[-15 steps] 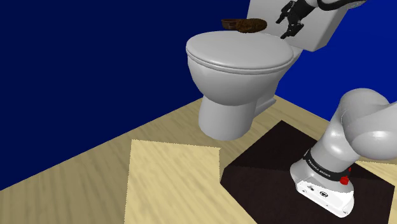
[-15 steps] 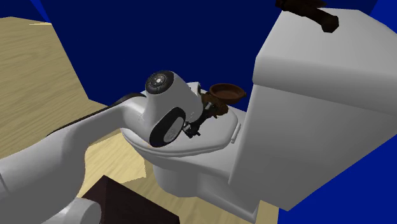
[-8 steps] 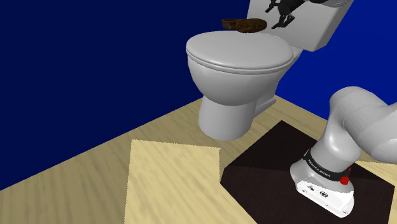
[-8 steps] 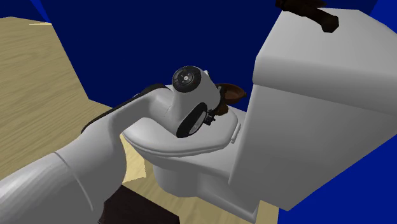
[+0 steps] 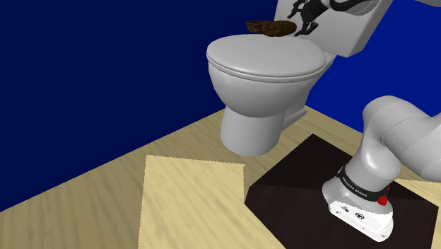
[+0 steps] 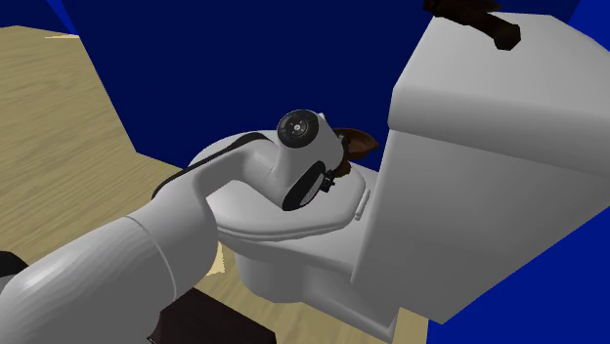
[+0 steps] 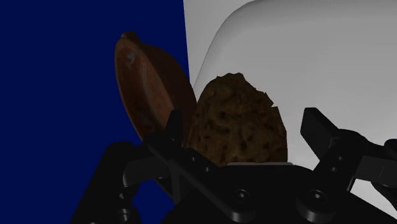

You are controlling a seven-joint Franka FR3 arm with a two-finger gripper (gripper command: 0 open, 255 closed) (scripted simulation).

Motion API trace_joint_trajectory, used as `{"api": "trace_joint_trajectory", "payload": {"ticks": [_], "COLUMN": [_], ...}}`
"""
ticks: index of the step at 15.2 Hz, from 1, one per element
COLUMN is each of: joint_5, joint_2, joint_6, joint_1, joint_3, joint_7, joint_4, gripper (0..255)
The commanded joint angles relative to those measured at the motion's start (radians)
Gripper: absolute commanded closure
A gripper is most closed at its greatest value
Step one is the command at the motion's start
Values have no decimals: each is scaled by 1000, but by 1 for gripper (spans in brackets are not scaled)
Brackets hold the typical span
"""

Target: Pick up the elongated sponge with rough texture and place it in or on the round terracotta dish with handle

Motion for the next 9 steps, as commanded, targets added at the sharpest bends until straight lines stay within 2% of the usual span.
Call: {"api": "trace_joint_trajectory", "payload": {"ticks": [1, 7, 8, 9], "joint_5": [0, 0, 0, 0], "joint_2": [3, 3, 3, 3], "joint_6": [5, 5, 5, 5], "joint_1": [5, 5, 5, 5], "joint_3": [-5, -5, -5, -5], "joint_7": [1, 1, 1, 1], "joint_4": [0, 0, 0, 0], "gripper": [0, 0, 255, 255]}}
